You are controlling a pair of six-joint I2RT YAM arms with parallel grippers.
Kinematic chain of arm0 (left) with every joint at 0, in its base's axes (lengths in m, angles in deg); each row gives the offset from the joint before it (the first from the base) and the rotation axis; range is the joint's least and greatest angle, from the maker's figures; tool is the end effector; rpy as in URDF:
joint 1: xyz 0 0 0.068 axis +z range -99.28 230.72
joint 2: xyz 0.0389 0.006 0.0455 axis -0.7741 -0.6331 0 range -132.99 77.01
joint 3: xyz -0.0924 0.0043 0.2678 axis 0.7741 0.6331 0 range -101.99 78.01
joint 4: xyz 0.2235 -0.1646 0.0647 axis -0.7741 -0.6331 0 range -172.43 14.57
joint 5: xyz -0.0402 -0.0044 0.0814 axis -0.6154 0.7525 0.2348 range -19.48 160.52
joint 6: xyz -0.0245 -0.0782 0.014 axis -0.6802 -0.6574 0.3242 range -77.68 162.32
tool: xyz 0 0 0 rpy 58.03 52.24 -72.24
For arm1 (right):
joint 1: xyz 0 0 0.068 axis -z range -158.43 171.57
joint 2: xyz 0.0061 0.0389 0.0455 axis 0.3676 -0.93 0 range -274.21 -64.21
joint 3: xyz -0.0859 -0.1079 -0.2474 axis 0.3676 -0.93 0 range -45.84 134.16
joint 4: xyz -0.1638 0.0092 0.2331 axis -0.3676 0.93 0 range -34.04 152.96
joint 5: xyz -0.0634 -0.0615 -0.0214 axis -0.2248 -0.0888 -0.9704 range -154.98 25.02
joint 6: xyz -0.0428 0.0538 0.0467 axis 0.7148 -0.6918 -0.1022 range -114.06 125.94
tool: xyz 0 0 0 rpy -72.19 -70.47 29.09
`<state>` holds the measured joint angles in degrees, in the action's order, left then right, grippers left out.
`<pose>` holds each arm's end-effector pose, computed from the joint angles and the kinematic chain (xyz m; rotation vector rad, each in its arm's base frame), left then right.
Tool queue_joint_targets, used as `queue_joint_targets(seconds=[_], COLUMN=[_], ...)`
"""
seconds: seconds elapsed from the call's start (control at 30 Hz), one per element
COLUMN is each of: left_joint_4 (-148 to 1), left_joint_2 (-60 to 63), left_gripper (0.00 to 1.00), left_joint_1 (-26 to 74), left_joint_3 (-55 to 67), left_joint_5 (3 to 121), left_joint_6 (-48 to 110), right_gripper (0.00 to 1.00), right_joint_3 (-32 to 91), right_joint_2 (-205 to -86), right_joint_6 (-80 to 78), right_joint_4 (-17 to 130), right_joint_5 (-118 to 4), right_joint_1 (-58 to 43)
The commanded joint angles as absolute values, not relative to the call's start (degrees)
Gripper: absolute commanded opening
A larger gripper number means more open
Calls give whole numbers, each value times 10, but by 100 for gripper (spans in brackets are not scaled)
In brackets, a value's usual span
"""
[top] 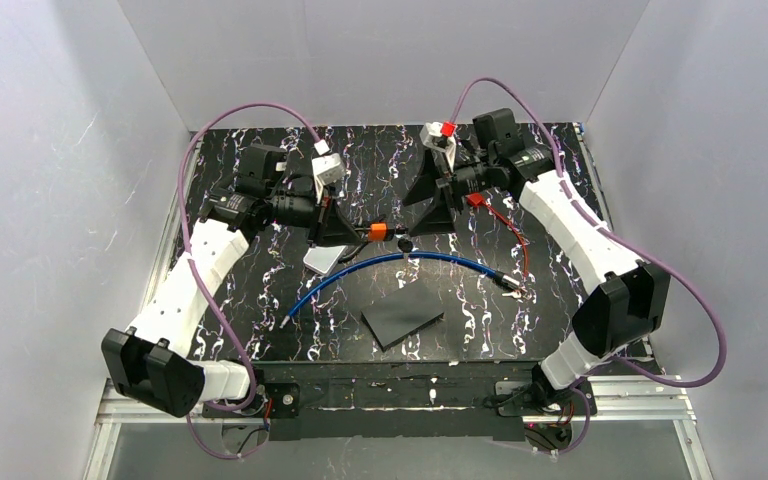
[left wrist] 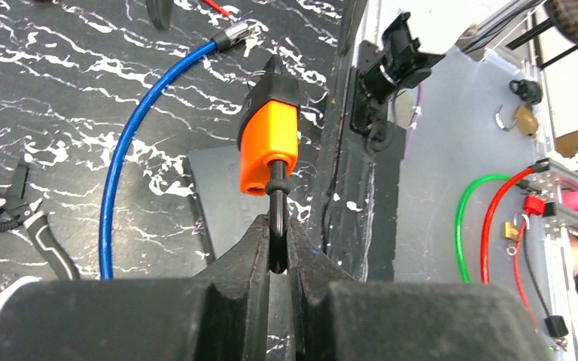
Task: Lock with the key
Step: Lock the lock.
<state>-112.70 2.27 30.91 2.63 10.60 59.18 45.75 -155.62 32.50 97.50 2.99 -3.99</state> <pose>0.2661 -0.1627 0.3759 1.1667 1.6984 -1.1661 0.3071 0.2215 0.3822 -1.3982 1.4993 1.3141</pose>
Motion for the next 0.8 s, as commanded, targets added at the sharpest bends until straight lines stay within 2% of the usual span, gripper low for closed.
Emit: queue_joint_targets(seconds=[0.0,0.37,0.57,0.77], left_joint_4=[-1099,-979,-877,-780], left_joint_2=[51,51,48,50], left_gripper=[0,0,0,0], left_joint_1=[314,314,330,344], left_joint_3=[-3,28,54,93], left_joint_5=[41,9,1,-1], left_joint_6=[539,384,280,200], right_gripper=[100,84,76,61], right_joint_3=[434,404,383,357], right_joint_2=[-1519,-1505,-1509,-1506], right_joint_6=[285,234,135,18], right_joint_4=[918,847,736,612], right_joint_5=[67,67,44,43], right_joint_1=[-48,-73,-88,-88])
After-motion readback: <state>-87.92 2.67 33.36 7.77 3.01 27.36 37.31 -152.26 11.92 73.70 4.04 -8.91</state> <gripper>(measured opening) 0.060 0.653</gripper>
